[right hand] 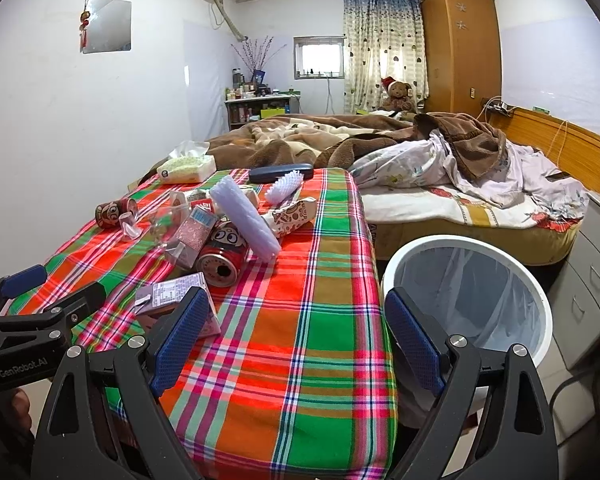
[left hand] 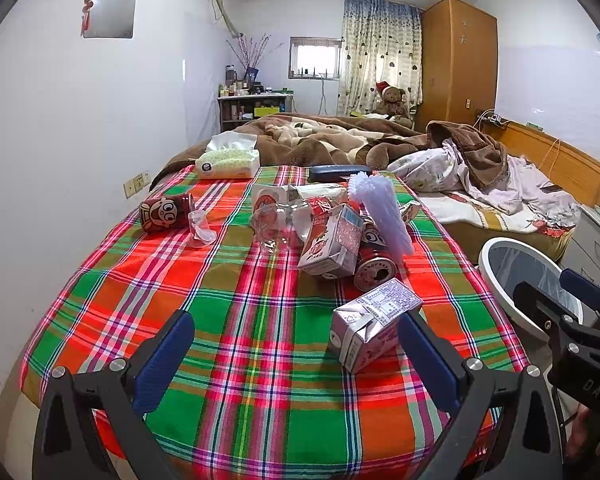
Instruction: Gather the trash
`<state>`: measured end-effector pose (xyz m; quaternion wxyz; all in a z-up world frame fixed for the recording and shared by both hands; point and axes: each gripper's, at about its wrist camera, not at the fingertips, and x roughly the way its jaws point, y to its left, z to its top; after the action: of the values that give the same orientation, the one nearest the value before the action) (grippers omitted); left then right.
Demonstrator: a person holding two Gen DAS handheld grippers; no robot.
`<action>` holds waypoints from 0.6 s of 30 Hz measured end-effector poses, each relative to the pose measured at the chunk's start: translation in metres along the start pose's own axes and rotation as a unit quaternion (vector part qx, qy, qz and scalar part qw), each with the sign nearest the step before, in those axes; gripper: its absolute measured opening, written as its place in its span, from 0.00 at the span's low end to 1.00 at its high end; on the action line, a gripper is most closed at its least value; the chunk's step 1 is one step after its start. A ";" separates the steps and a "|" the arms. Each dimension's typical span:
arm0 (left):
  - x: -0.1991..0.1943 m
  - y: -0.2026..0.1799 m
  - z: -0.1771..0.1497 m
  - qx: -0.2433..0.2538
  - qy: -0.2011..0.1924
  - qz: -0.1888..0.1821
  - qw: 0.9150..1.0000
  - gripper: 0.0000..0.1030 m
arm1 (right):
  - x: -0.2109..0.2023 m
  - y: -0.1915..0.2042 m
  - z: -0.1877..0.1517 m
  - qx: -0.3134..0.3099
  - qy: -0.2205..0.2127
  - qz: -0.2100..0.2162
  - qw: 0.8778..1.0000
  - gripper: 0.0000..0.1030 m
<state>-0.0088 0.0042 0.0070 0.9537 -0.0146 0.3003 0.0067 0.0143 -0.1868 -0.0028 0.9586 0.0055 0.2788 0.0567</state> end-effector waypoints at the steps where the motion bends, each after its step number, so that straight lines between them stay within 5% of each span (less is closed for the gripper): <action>1: 0.006 0.002 -0.001 0.001 -0.001 0.001 1.000 1.00 | 0.000 0.000 0.000 0.000 0.000 0.000 1.000 0.89; 18: 0.007 -0.001 -0.001 0.003 -0.001 0.000 1.000 1.00 | -0.001 0.002 0.000 -0.002 -0.002 -0.002 1.000 0.89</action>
<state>-0.0034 0.0029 0.0019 0.9539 -0.0116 0.2999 0.0063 0.0129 -0.1853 -0.0020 0.9592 0.0030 0.2772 0.0555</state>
